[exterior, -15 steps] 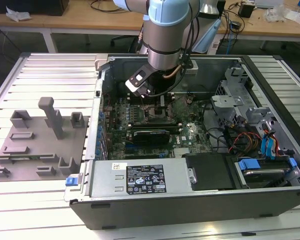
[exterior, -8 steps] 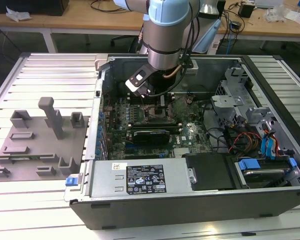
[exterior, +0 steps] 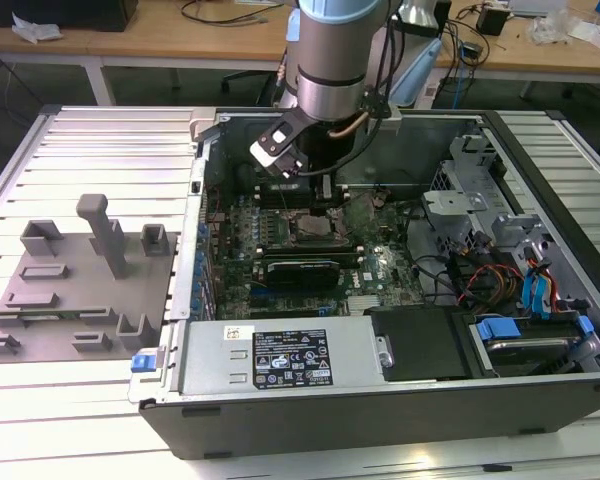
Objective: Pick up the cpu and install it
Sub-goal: 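Place the cpu into insertion slot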
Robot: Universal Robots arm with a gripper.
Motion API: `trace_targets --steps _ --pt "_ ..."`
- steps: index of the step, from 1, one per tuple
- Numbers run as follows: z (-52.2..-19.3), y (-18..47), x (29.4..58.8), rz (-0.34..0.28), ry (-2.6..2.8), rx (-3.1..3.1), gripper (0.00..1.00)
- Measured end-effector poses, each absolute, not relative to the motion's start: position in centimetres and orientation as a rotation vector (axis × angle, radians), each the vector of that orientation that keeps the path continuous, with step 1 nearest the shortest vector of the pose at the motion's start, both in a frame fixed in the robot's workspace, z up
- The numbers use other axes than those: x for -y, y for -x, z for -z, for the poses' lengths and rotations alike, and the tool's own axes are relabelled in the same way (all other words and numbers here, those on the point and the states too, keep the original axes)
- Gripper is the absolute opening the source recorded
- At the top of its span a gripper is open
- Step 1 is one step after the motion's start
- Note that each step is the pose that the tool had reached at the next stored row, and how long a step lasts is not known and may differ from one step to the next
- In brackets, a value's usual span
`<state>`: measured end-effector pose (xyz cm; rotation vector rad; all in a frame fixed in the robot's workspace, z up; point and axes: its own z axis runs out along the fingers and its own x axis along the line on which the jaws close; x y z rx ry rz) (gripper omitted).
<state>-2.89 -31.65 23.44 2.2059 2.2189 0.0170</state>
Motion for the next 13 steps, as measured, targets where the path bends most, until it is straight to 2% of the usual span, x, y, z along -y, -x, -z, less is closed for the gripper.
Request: trace_targets --steps 5,13 --pt "-25.0 2.9 31.6 -0.014 -2.205 -2.218 0.11" --pt "-25.2 2.9 31.6 -0.014 -2.205 -2.218 0.11"
